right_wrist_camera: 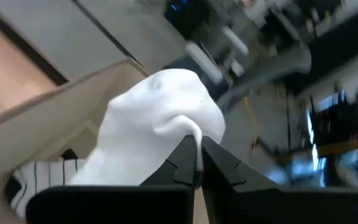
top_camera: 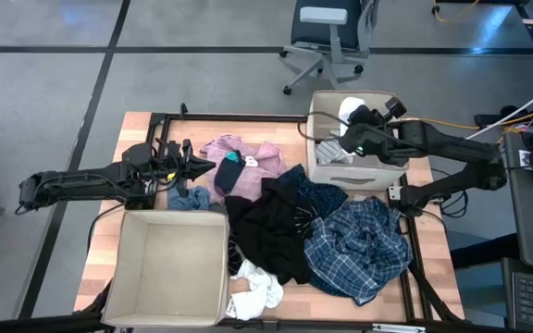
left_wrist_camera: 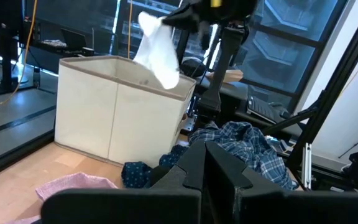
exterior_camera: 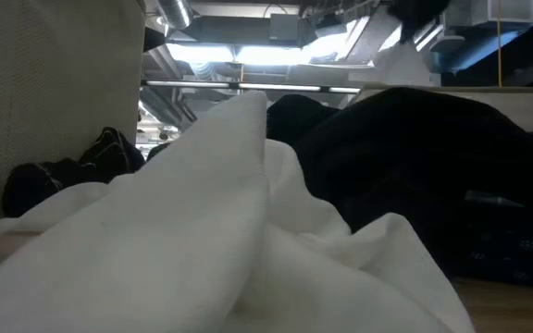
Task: Sort clothes
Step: Put the white sock into the top white laundry organizer
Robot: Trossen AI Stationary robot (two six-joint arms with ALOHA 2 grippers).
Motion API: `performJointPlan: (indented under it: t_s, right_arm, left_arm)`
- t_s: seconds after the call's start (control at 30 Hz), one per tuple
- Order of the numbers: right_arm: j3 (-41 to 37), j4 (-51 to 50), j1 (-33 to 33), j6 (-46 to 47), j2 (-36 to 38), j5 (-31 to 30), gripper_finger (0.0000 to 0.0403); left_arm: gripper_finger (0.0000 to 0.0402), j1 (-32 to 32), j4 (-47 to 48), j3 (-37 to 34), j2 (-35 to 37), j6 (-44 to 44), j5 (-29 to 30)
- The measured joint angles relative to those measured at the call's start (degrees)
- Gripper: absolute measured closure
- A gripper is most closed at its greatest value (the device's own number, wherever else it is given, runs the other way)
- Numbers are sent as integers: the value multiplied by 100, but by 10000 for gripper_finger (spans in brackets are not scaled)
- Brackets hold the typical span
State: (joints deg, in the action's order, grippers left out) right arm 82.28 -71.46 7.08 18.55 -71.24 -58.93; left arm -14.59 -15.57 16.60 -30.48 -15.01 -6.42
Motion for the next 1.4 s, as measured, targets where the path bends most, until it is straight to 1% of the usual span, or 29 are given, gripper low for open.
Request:
performJointPlan:
  t_s: [0.07,0.23,0.33,0.43,0.63,0.67,0.73,0.8,0.9,1.03,1.13,1.23,1.4]
  right_arm:
    - [-321,239,291,236,41,130,386]
    - [-931,681,909,260,-18,617,385]
    - [-1100,843,1219,256,-90,1039,369]
    - [-1102,915,1378,520,-114,1458,329]
    - [-856,782,1354,526,-38,1907,219]
    - [-781,733,1356,526,-38,2104,202]
    - [-585,686,1350,526,-44,2683,172]
    - [-419,827,1156,526,-37,3259,148]
    - [-377,1323,598,506,-41,3736,126]
    - [-461,2172,-429,353,-149,3846,116]
    - [-514,2718,-1177,186,-411,3854,117]
    - [-514,3217,-1813,-70,-791,3811,120]
    - [-514,3989,-2571,-473,-1628,3822,122]
  left_arm:
    - [400,0,0,0,0,1,0]
    - [400,-2,0,0,0,49,0]
    - [400,-1,0,0,0,84,0]
    - [400,0,0,0,0,51,-17]
    - [400,-2,4,0,2,69,-298]
    - [400,0,4,0,2,83,-362]
    - [400,0,7,0,2,93,-452]
    - [400,0,7,0,2,95,-490]
    - [400,0,7,0,2,88,-491]
    - [400,0,15,0,4,191,-495]
    - [400,0,9,0,4,186,-498]
    - [400,0,9,0,4,71,-498]
    - [400,-1,12,0,0,16,-501]
